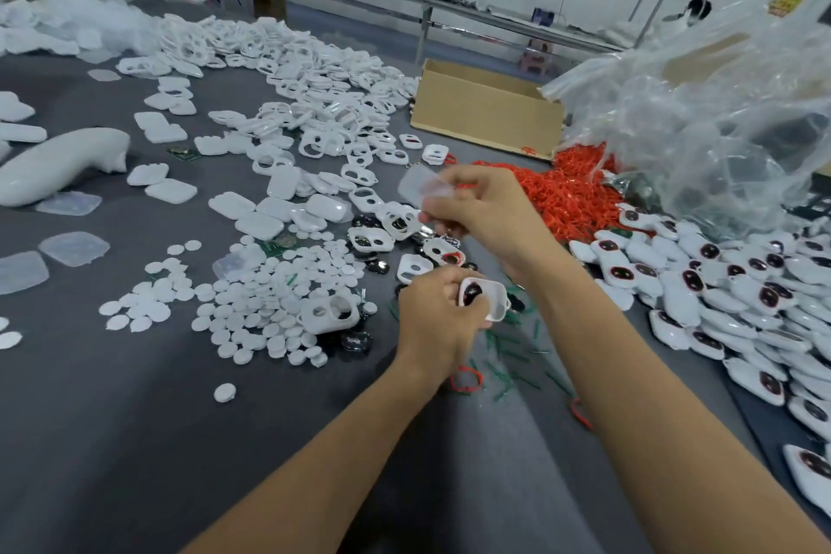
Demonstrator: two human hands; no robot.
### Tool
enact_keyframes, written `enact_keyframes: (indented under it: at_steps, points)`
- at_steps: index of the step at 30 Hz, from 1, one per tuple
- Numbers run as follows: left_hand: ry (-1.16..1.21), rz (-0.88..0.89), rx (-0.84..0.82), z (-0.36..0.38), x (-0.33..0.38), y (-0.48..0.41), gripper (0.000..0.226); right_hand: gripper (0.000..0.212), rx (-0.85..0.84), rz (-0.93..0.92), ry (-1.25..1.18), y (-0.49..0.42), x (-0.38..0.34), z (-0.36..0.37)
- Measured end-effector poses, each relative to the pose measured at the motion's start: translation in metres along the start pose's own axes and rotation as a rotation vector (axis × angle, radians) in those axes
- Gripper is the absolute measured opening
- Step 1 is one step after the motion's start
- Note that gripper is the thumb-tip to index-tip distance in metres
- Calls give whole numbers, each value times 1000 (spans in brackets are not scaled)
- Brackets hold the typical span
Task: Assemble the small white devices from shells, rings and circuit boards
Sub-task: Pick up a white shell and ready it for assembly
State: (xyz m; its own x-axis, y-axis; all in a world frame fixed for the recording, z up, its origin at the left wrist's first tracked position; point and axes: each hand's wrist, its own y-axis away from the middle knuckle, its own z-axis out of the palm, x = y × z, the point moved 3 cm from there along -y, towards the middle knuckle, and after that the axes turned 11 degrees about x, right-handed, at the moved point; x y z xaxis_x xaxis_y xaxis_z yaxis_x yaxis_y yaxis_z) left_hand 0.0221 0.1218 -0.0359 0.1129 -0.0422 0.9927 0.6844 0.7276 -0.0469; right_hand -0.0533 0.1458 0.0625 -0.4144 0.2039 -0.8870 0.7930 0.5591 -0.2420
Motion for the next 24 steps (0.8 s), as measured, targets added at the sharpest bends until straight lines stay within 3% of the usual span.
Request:
enact_keyframes:
  at_steps: [2,4,20,24]
  points:
    - [57,-28,-6,0,-1,0,32,10,4,51,-157,18,12,-22]
    - [110,-53,-7,1,0,0,23,17,22,83,-214,35,24,-38]
    - [178,-146,14,-1,8,1,25,6,102,53,-210,71,58,-59]
    - [206,-164,-19,-1,9,1,30,18,136,66,-137,68,63,-59]
